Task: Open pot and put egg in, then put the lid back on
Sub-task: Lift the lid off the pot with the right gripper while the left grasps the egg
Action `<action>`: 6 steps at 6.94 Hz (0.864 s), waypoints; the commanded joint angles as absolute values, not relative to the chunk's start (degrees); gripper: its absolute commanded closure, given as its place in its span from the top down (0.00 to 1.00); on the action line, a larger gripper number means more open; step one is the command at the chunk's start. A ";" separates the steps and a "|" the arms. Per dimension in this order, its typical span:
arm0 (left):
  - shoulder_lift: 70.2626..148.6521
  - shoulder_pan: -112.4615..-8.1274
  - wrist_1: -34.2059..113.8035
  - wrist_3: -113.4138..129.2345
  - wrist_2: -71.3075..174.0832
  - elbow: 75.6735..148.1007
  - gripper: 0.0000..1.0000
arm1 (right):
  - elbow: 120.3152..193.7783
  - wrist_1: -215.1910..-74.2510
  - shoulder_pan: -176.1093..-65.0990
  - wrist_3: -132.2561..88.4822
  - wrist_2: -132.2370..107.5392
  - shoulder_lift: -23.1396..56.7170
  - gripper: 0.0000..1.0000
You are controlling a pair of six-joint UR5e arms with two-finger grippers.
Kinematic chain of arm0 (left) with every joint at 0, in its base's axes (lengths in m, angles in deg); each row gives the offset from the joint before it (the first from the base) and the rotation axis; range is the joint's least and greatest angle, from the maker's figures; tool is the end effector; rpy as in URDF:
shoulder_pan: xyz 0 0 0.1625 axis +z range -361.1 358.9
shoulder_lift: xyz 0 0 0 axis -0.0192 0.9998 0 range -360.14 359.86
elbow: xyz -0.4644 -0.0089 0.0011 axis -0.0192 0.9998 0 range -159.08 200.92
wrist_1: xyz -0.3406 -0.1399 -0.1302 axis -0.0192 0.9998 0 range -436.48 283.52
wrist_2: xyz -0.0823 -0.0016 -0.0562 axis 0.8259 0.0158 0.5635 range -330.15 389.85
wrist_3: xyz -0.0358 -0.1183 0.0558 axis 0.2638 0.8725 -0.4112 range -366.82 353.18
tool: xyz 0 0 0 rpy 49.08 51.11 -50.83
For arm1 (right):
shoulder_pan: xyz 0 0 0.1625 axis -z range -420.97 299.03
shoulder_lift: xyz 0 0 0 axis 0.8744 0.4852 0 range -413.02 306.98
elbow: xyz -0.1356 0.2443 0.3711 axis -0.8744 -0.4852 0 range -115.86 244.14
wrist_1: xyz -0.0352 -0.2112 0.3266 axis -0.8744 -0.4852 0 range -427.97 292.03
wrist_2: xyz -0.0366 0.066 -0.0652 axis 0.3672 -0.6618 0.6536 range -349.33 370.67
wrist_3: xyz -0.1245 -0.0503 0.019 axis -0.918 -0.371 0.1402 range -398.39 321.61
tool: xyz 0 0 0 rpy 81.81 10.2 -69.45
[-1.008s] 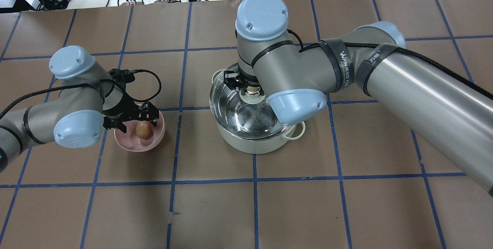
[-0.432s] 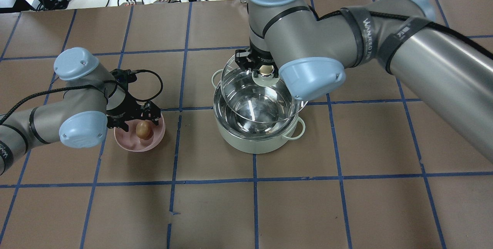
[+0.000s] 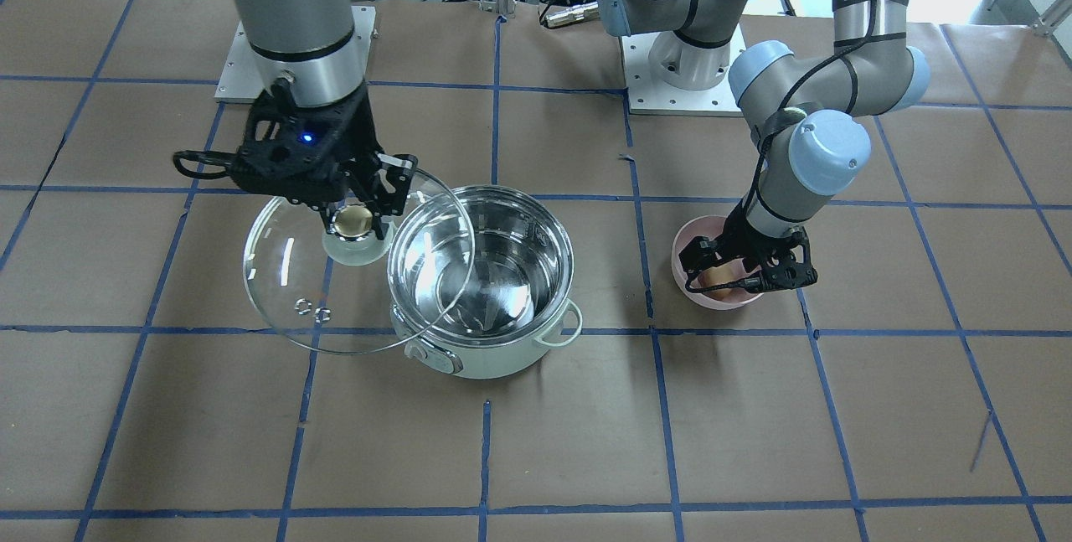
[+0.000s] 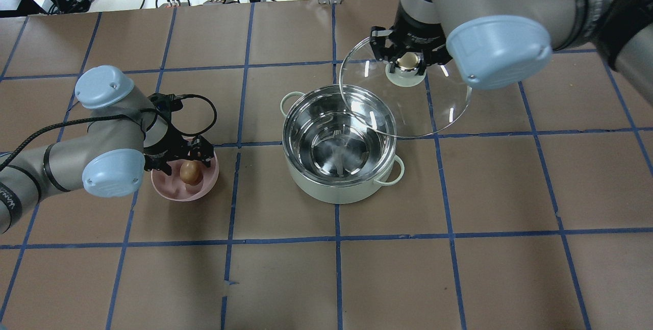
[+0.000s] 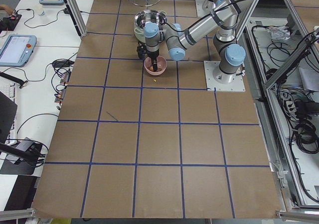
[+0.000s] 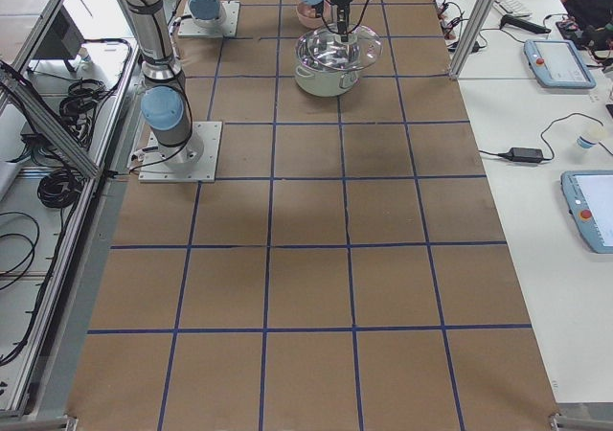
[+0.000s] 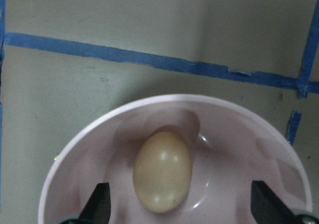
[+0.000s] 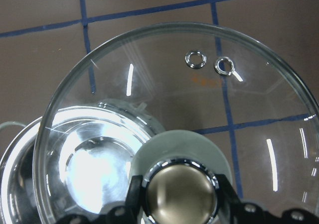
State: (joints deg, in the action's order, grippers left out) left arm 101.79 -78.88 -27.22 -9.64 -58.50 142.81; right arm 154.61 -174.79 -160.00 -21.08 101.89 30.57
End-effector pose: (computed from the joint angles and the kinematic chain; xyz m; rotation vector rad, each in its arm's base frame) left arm -0.0382 -0.4718 0.2221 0.2558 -3.0946 -0.0770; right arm 0.2132 -0.5108 0.4638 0.2276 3.1027 -0.2707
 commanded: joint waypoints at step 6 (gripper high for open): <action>103.75 -78.88 -28.32 -9.37 -58.74 143.53 0.27 | 155.37 -167.20 -152.73 -25.47 99.18 39.27 0.23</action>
